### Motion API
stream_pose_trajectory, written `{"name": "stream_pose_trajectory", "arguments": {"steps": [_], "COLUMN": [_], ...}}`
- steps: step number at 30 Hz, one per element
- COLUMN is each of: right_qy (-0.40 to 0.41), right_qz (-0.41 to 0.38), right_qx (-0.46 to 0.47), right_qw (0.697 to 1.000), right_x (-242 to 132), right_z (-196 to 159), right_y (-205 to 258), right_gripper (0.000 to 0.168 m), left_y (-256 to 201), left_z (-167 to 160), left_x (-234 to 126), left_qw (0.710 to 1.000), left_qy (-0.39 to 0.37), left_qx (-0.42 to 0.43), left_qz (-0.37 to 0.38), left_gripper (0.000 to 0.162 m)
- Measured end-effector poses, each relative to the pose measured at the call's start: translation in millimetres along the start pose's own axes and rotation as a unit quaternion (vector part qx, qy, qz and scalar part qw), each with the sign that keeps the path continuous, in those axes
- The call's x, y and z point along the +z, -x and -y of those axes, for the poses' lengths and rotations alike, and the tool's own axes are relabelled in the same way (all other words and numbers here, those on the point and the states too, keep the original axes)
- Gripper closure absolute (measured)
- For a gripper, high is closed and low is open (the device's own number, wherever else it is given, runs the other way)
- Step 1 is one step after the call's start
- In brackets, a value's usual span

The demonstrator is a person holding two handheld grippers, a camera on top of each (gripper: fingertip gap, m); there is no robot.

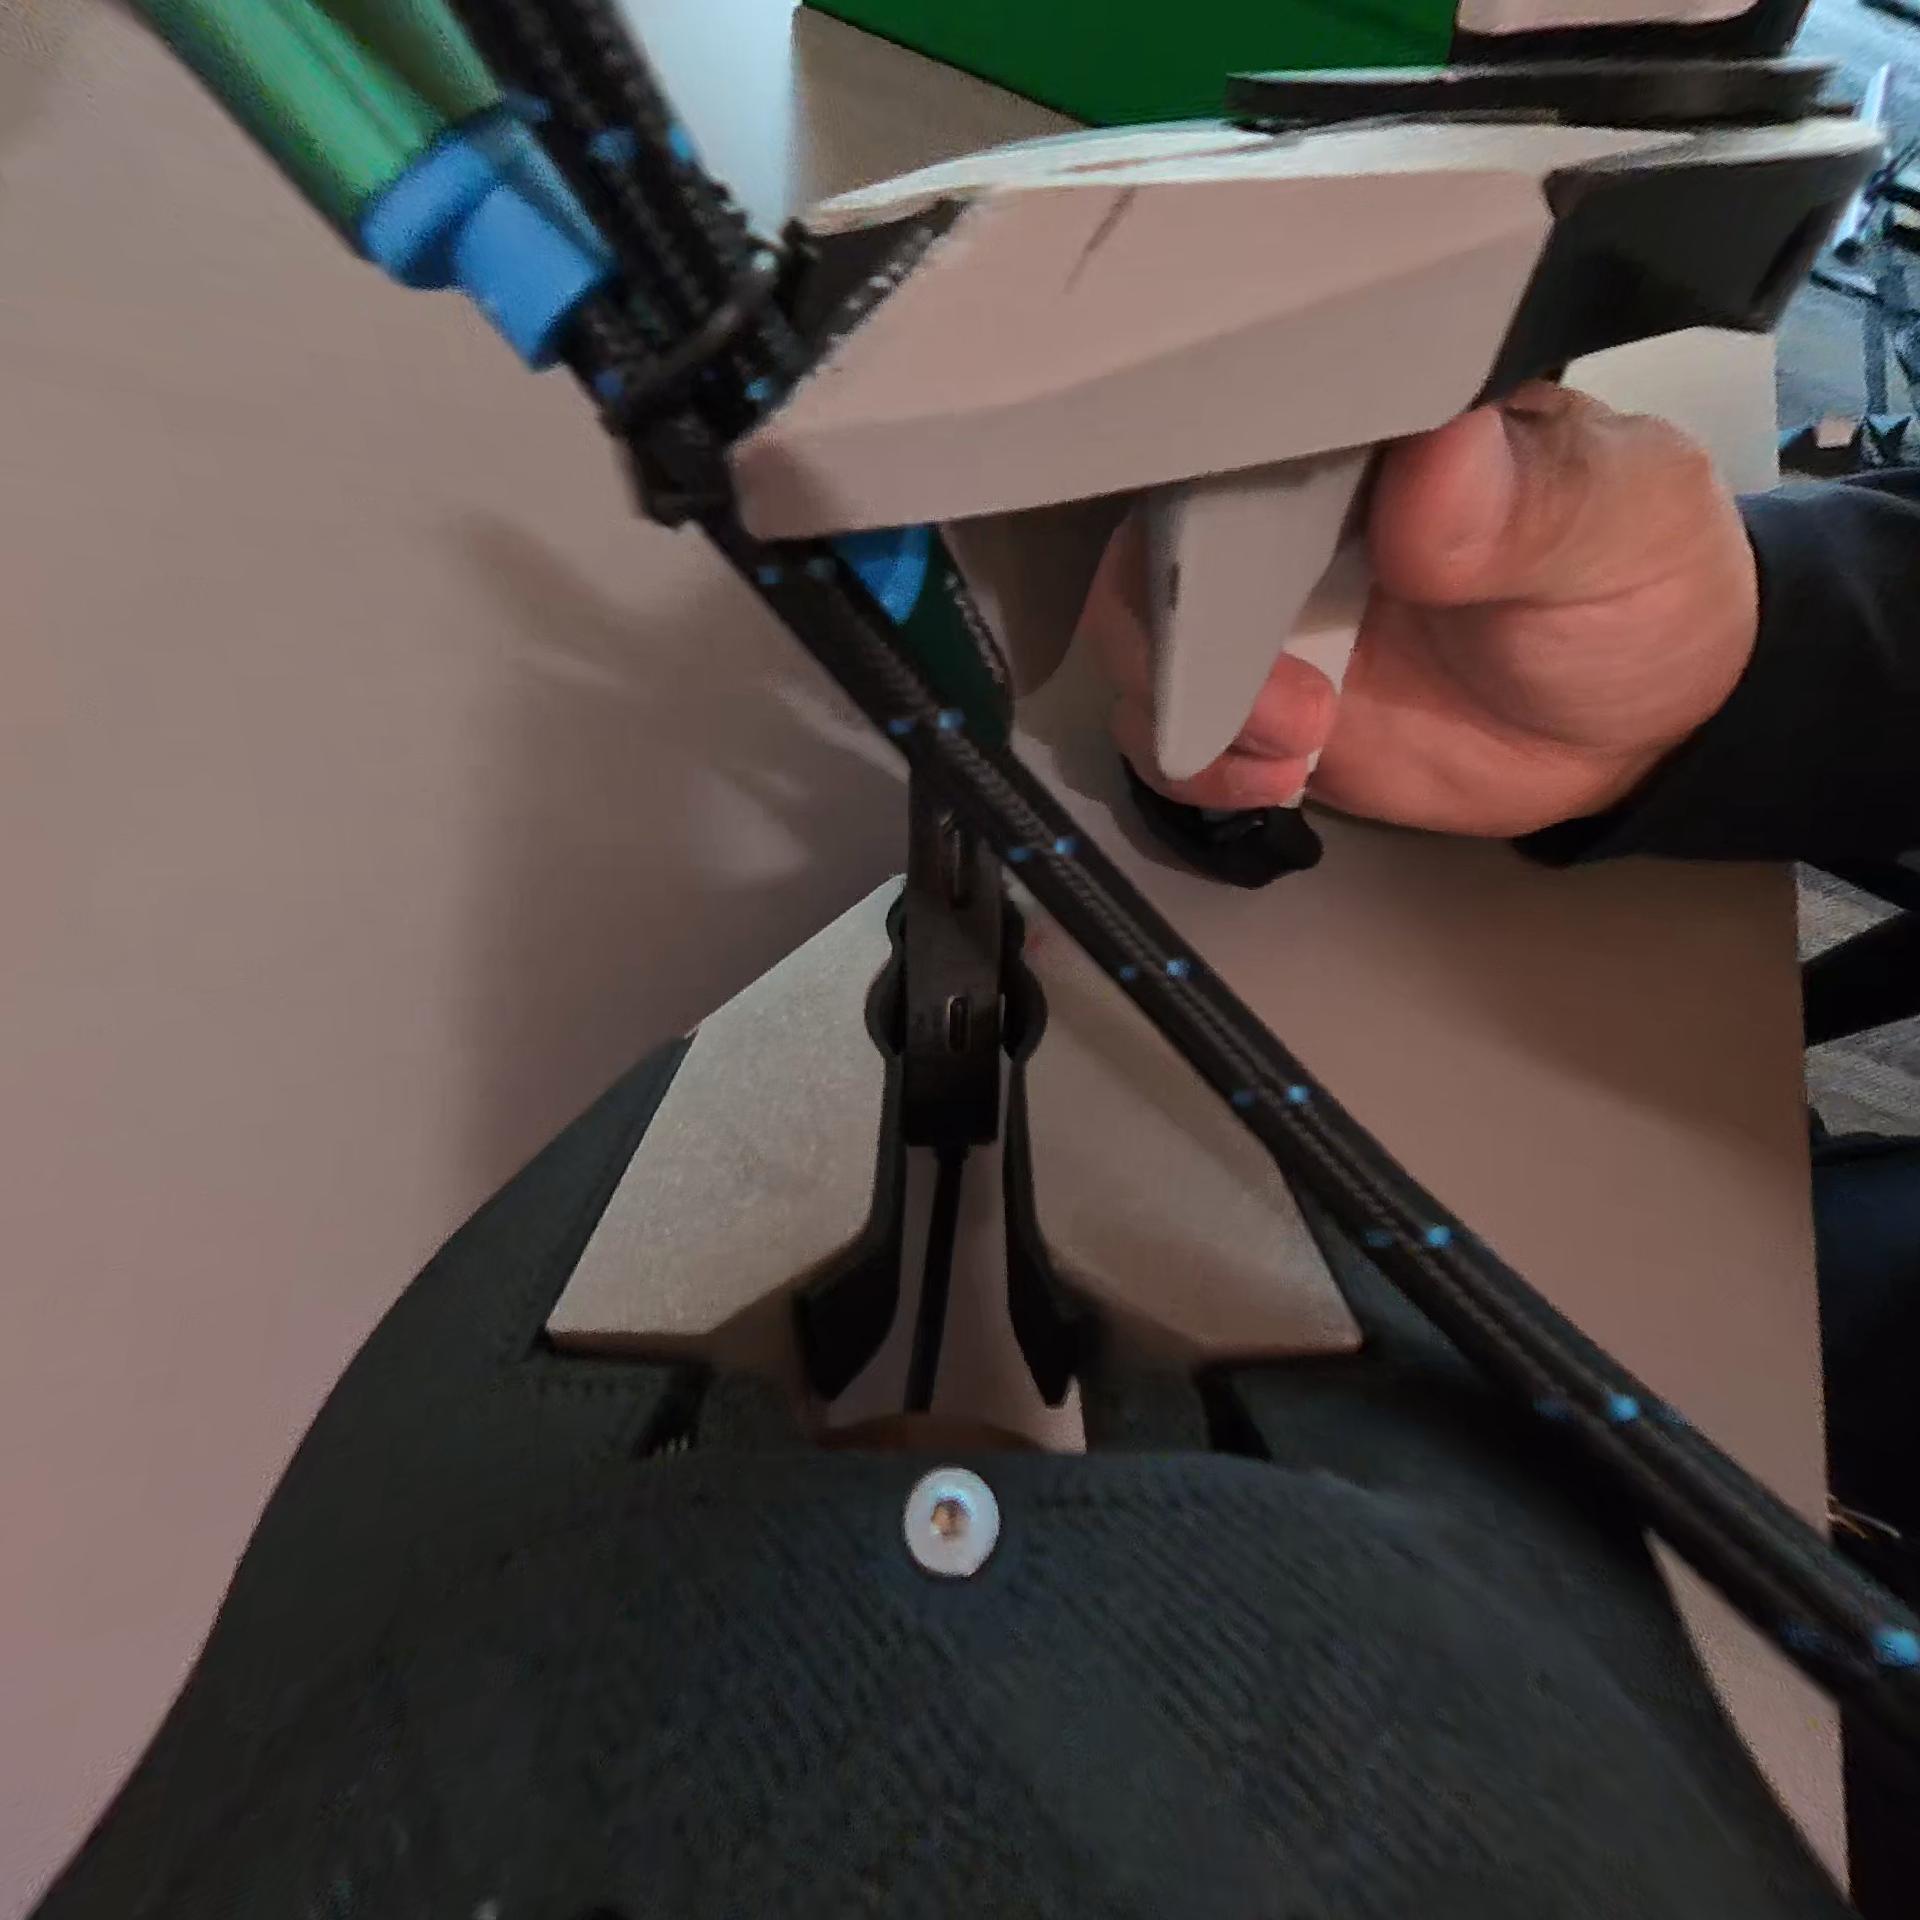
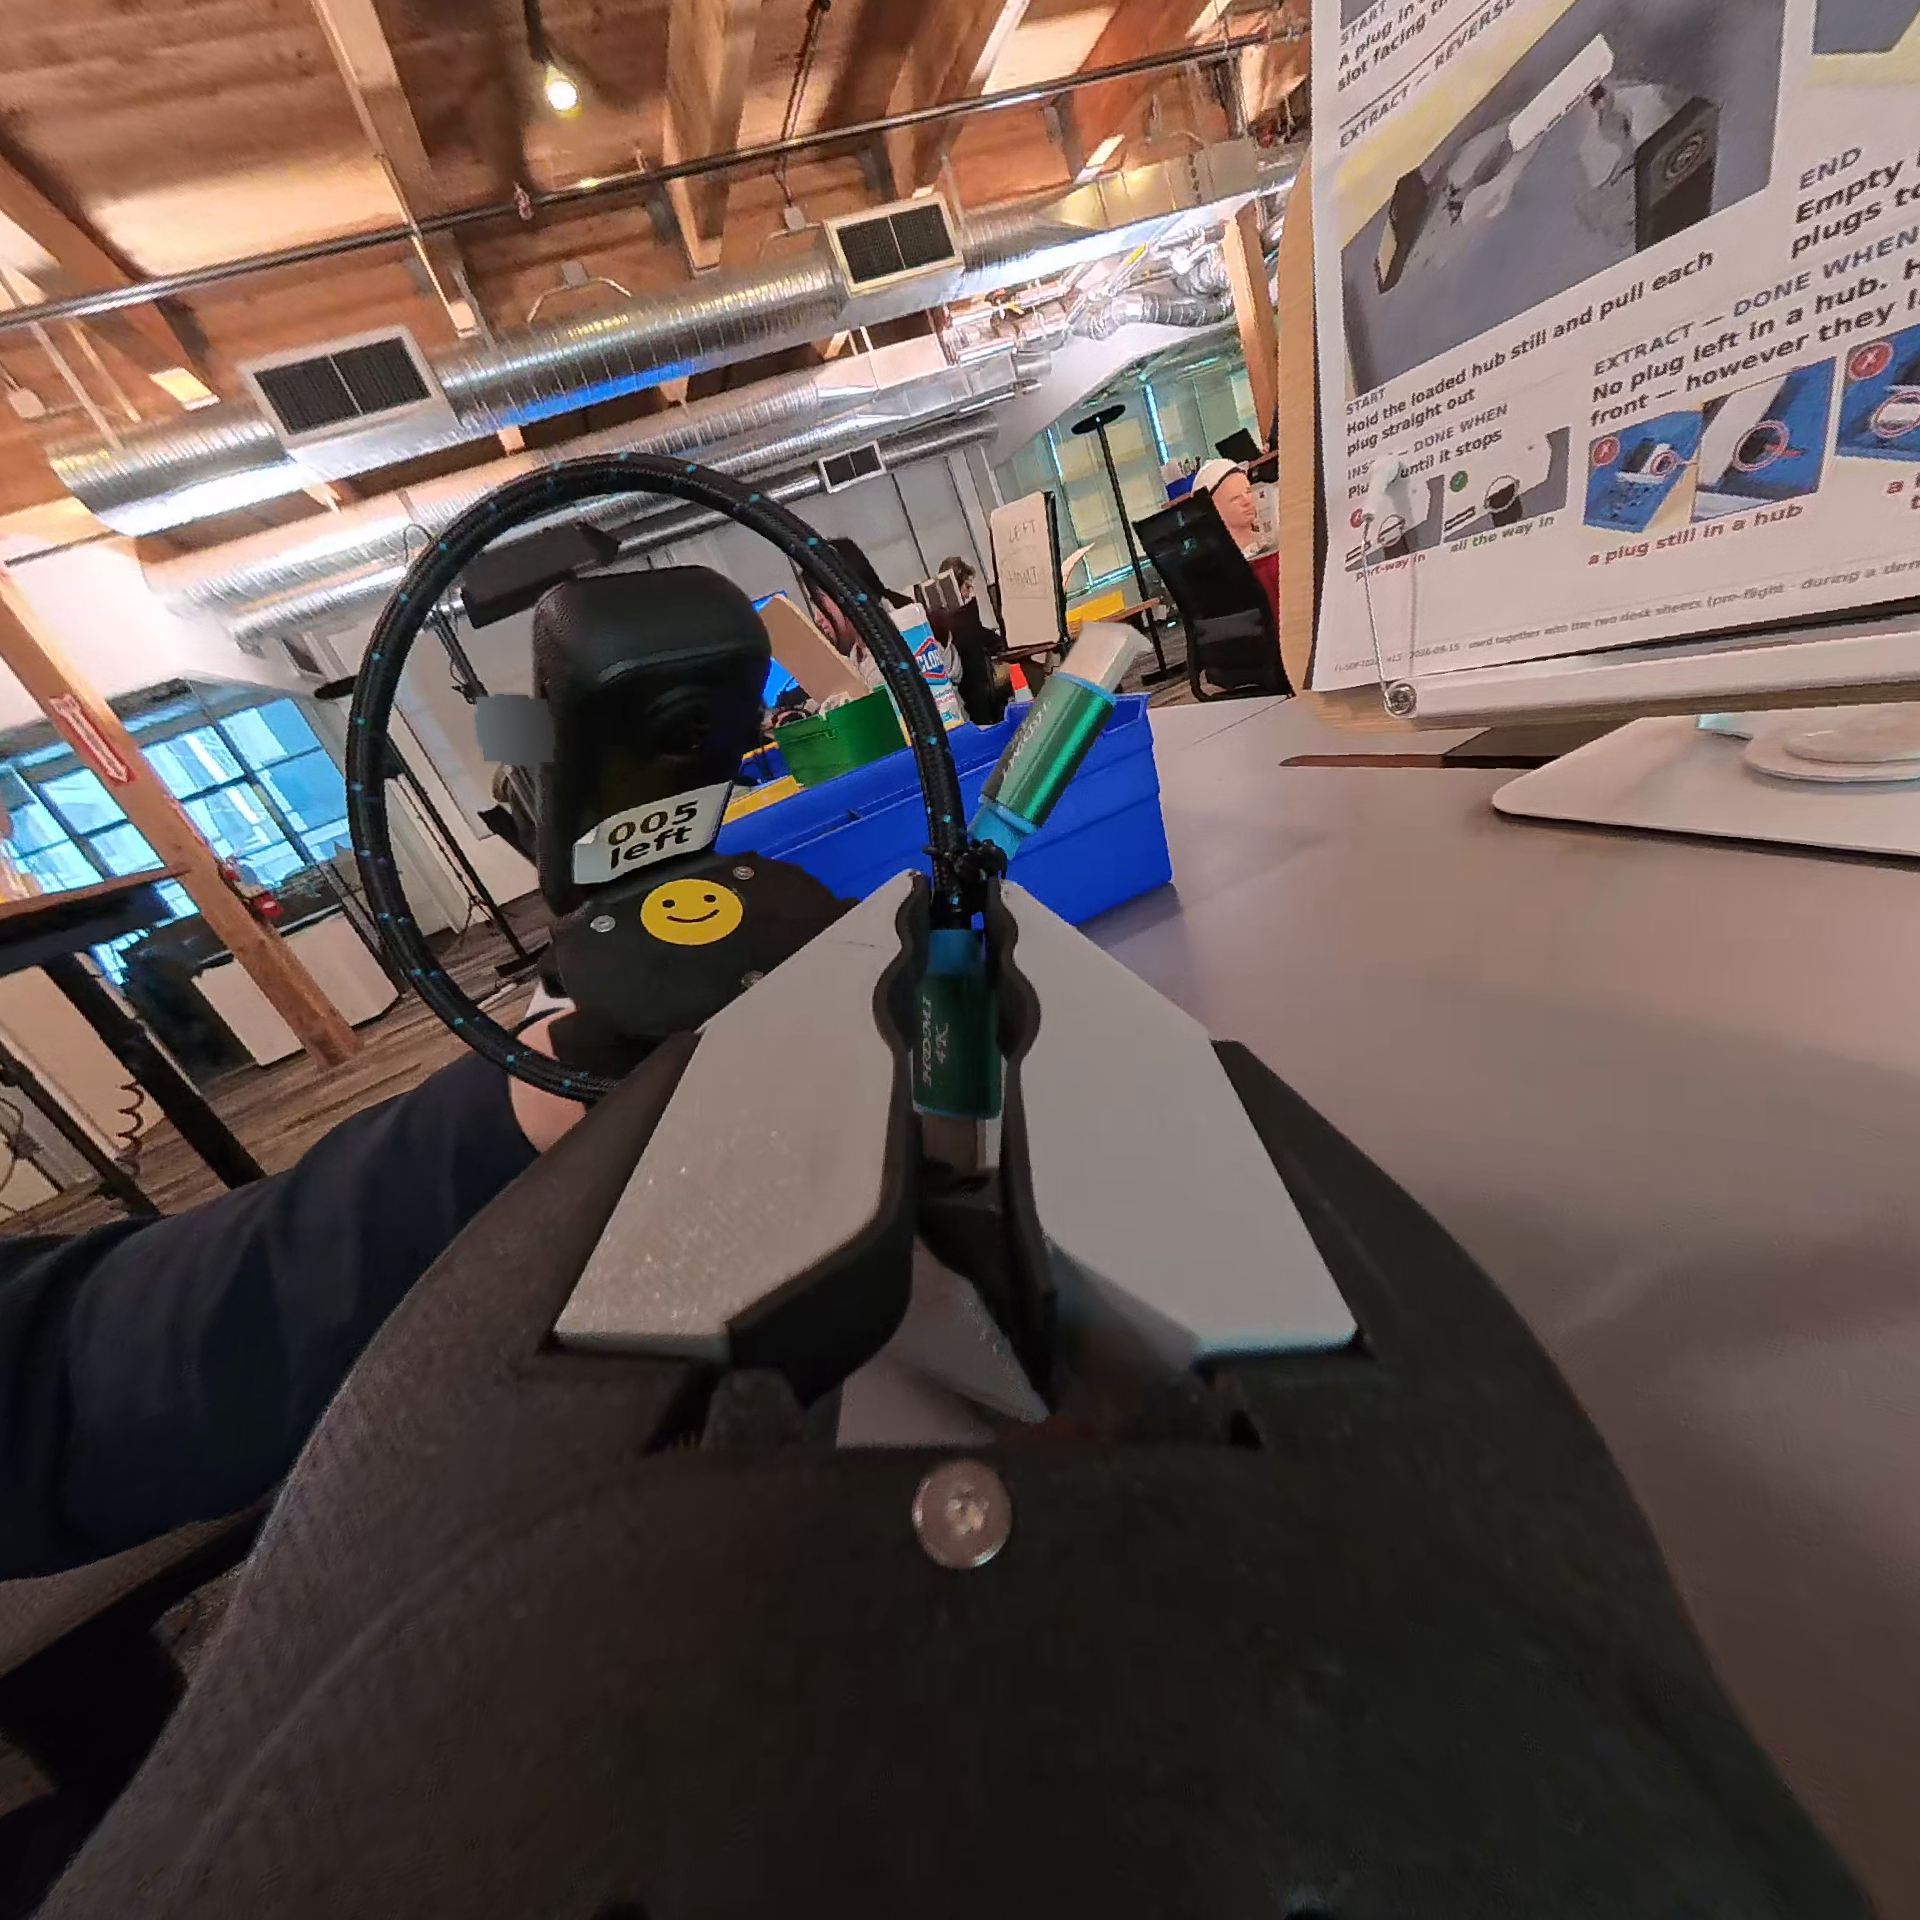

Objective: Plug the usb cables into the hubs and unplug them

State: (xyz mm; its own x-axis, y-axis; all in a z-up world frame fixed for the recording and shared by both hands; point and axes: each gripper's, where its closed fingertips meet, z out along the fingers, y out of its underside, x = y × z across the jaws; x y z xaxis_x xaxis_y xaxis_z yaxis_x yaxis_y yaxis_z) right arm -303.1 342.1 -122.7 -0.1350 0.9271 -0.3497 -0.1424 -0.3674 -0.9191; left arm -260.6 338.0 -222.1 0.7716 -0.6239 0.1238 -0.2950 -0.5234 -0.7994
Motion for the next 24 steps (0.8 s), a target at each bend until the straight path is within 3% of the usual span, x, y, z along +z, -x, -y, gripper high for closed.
{"name": "stream_pose_trajectory", "arguments": {"steps": [9, 17, 24], "right_qy": [0.008, 0.060, 0.092], "right_qz": [0.006, -0.054, -0.090], "right_qx": [0.001, -0.050, -0.076], "right_qw": [1.000, 0.995, 0.989], "right_x": [4, 4, -4], "right_z": [-2, -13, -17], "right_y": [0, -12, -23], "right_gripper": [0.161, 0.162, 0.161], "left_y": [-14, 4, 10], "left_z": [8, 1, -8], "left_x": [-2, 1, 4], "left_qw": [0.996, 1.000, 1.000], "left_qy": [-0.031, -0.008, 0.013], "left_qx": [-0.051, -0.013, 0.002], "left_qz": [-0.070, 0.006, 0.023], "left_gripper": [0.152, 0.150, 0.148]}}
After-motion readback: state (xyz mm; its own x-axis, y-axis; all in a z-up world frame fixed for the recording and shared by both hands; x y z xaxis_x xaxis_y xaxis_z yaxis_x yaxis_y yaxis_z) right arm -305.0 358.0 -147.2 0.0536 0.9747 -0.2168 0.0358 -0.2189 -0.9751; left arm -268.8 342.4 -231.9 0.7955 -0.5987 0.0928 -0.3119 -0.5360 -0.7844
